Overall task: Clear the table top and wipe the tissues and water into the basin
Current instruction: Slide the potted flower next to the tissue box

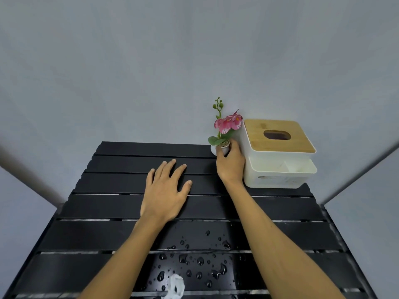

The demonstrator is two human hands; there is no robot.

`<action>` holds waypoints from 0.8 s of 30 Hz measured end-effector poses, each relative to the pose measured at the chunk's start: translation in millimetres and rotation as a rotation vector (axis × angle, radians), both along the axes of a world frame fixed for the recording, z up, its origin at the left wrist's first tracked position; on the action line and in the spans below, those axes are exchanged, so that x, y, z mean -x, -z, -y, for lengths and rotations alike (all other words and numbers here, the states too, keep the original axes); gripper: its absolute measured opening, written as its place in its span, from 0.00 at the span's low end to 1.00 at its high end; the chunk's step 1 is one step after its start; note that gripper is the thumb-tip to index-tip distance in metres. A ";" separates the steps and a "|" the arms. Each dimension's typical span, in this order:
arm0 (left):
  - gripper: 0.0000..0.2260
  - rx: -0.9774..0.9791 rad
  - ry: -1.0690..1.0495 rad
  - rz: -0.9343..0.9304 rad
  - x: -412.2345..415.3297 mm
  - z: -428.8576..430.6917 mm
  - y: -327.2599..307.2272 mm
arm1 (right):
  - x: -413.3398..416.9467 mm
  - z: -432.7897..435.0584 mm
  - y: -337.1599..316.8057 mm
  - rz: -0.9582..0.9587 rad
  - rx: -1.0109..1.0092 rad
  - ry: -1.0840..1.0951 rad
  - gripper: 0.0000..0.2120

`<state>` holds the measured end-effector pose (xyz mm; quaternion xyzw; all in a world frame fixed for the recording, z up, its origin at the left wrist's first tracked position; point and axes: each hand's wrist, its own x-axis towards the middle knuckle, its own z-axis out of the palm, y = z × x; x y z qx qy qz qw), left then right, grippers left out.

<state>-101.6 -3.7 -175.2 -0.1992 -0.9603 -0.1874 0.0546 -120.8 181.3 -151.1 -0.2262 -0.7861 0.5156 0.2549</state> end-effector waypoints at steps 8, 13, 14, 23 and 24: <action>0.26 0.002 -0.007 0.002 -0.3 -0.5 -0.7 | -13.8 6.7 -6.5 0.028 0.043 -0.059 0.20; 0.24 0.010 -0.009 0.041 -0.1 0.4 -0.3 | -50.0 16.1 -12.9 0.133 0.082 -0.104 0.27; 0.24 0.005 -0.002 0.058 0.0 0.5 -2.4 | -60.3 17.8 -16.6 0.158 0.094 -0.117 0.28; 0.23 -0.185 0.076 0.146 -37.1 29.4 -59.7 | -180.5 11.5 -71.3 0.204 -0.136 -0.266 0.18; 0.22 -0.222 0.073 0.133 -48.6 36.9 -66.9 | -195.0 10.1 -73.0 0.203 -0.157 -0.265 0.17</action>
